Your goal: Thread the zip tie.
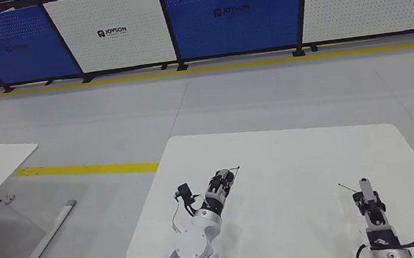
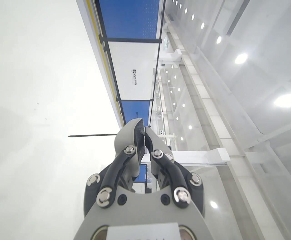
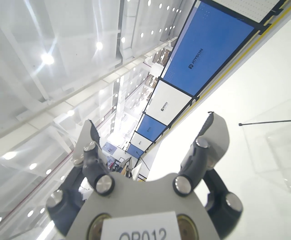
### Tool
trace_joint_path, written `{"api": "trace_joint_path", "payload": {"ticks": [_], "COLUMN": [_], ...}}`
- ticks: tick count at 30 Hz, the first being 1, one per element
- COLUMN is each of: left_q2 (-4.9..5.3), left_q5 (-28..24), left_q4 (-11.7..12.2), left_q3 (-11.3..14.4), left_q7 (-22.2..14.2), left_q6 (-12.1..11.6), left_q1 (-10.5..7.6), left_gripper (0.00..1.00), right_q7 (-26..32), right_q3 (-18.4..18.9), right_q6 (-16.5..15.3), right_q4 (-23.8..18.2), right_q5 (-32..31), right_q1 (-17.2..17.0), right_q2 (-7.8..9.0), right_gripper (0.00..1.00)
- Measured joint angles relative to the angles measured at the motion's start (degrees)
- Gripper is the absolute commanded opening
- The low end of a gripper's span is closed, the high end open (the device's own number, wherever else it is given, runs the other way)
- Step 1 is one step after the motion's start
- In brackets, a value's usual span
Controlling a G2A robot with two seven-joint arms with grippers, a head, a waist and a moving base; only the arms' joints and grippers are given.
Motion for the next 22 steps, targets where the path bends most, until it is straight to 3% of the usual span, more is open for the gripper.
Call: {"api": "trace_joint_path", "payload": {"ticks": [22], "left_q2": [-0.04], "left_q5": [0.09], "left_q4": [0.12], "left_q3": [0.03], "left_q7": [0.54], "left_q6": [-0.05], "left_q1": [-0.05], "left_gripper": [0.0], "right_q7": [-0.02], "right_q3": [0.11], "right_q6": [0.36], "right_q4": [0.11], "right_q5": [0.89], "right_q1": [0.07], "right_q2": [-0.03], "right_gripper": [1.0]}}
